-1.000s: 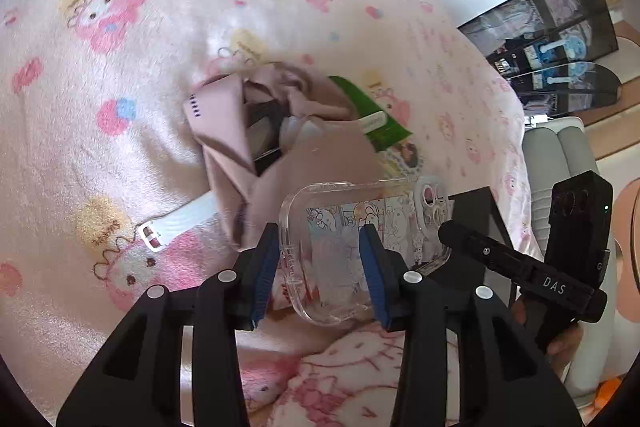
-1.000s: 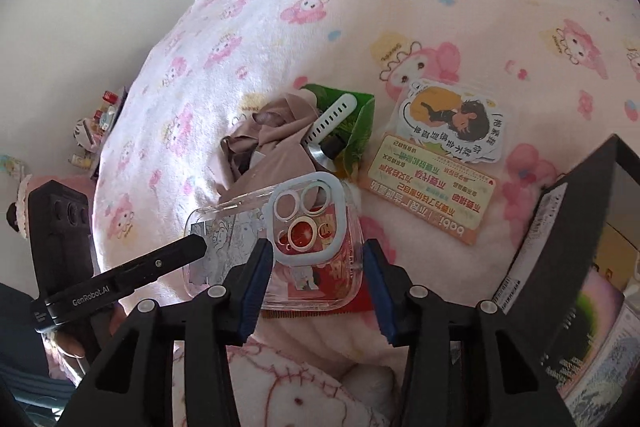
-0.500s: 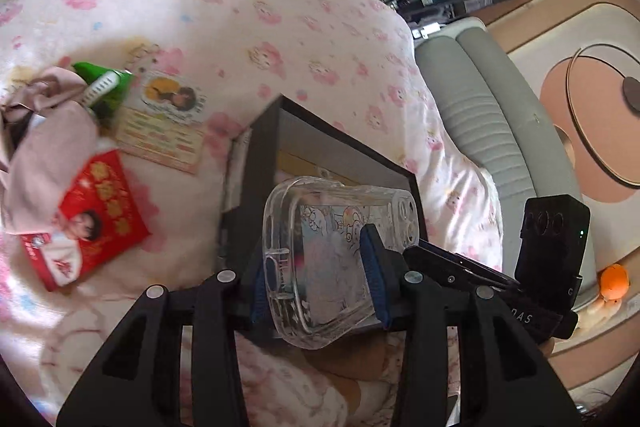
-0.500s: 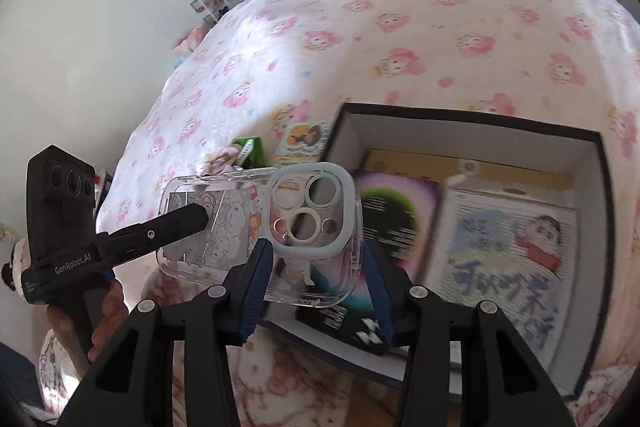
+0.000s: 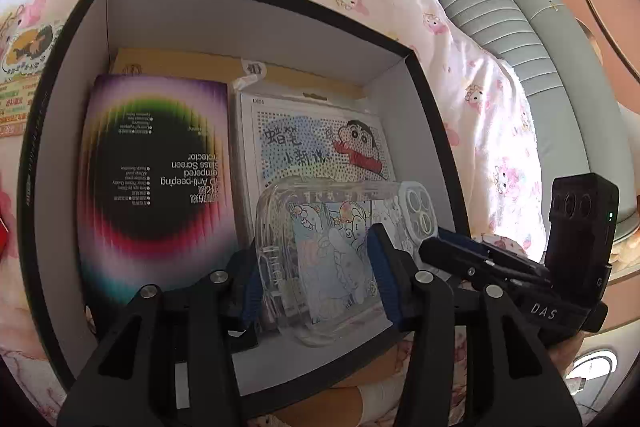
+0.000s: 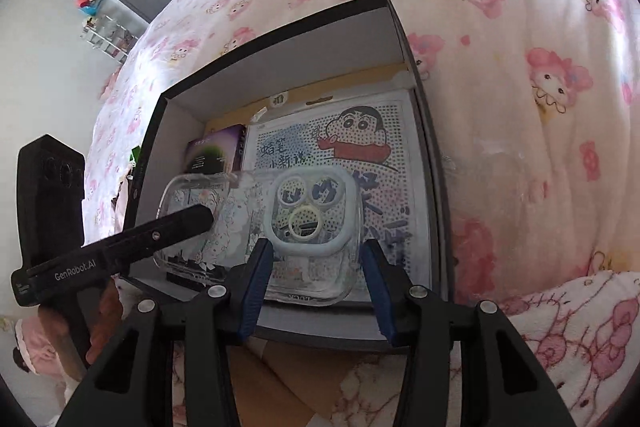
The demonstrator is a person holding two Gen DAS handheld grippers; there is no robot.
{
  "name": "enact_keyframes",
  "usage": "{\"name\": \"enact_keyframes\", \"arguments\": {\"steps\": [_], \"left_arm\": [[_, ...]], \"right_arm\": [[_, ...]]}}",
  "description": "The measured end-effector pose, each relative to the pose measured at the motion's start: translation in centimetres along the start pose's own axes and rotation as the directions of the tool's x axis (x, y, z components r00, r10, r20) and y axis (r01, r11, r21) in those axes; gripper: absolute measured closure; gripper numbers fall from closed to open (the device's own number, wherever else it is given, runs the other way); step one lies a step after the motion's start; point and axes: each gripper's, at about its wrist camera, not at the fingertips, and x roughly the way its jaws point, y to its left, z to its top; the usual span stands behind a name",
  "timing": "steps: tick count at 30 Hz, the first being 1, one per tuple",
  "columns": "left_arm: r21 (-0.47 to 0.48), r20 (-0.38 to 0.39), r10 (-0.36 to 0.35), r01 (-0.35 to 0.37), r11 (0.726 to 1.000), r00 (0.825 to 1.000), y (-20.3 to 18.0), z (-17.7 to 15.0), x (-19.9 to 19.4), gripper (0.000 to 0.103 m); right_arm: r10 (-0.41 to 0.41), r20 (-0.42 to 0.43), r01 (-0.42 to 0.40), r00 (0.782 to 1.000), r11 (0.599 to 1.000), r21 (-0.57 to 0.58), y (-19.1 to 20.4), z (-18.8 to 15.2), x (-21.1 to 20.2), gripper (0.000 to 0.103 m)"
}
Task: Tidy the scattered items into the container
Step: 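Carry the phone case into the box and lower it onto the kit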
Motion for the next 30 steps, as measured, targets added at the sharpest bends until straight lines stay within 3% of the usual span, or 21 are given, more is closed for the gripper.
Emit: {"name": "enact_keyframes", "arguments": {"steps": [3, 7, 10, 14, 16, 21, 25, 28, 30], "left_arm": [[0.007, -0.015, 0.008, -0.007, 1.000, 1.000, -0.1, 0.1, 0.5, 0.055], [0.034, -0.049, 0.106, -0.105, 0.994, 0.993, -0.2, -0.1, 1.8, 0.055], [0.015, -0.064, 0.101, -0.100, 0.995, 0.993, 0.1, -0.2, 2.0, 0.055], [-0.018, -0.020, 0.103, -0.103, 0.995, 0.995, 0.7, -0.4, 1.1, 0.055], [-0.027, -0.008, 0.100, -0.100, 0.995, 0.995, 0.8, -0.5, 0.9, 0.055], [0.001, -0.040, 0.132, -0.132, 0.991, 0.990, 0.2, -0.6, 1.9, 0.055], [0.044, -0.074, 0.158, -0.156, 0.987, 0.985, -0.8, -0.7, 3.4, 0.056], [0.077, -0.079, 0.101, -0.095, 0.993, 0.992, -1.7, -1.3, 3.3, 0.056], [0.088, -0.056, 0.106, -0.101, 0.991, 0.993, -2.0, -1.6, 2.8, 0.056]], "right_arm": [[-0.018, 0.007, 0.019, 1.000, 0.999, -0.034, 0.1, 0.4, 0.2, 0.061], [-0.046, 0.009, 0.047, 0.999, 0.997, -0.055, 0.7, 0.5, 0.5, 0.061], [-0.091, 0.011, 0.092, 0.996, 0.992, -0.091, 1.4, 0.5, 0.8, 0.061], [-0.071, 0.014, 0.072, 0.997, 0.995, -0.070, 1.3, 0.6, 0.7, 0.061], [-0.102, 0.024, 0.103, 0.995, 0.991, -0.087, 1.7, 0.7, 0.7, 0.061], [-0.160, 0.057, 0.166, 0.986, 0.977, -0.137, 2.9, 0.6, 0.4, 0.061], [-0.277, 0.105, 0.291, 0.955, 0.941, -0.170, 3.4, 0.7, 0.1, 0.061], [-0.279, 0.110, 0.294, 0.954, 0.942, -0.163, 3.1, 0.8, -0.2, 0.061], [-0.265, 0.110, 0.280, 0.958, 0.947, -0.158, 2.8, 0.7, -0.5, 0.061]]}}
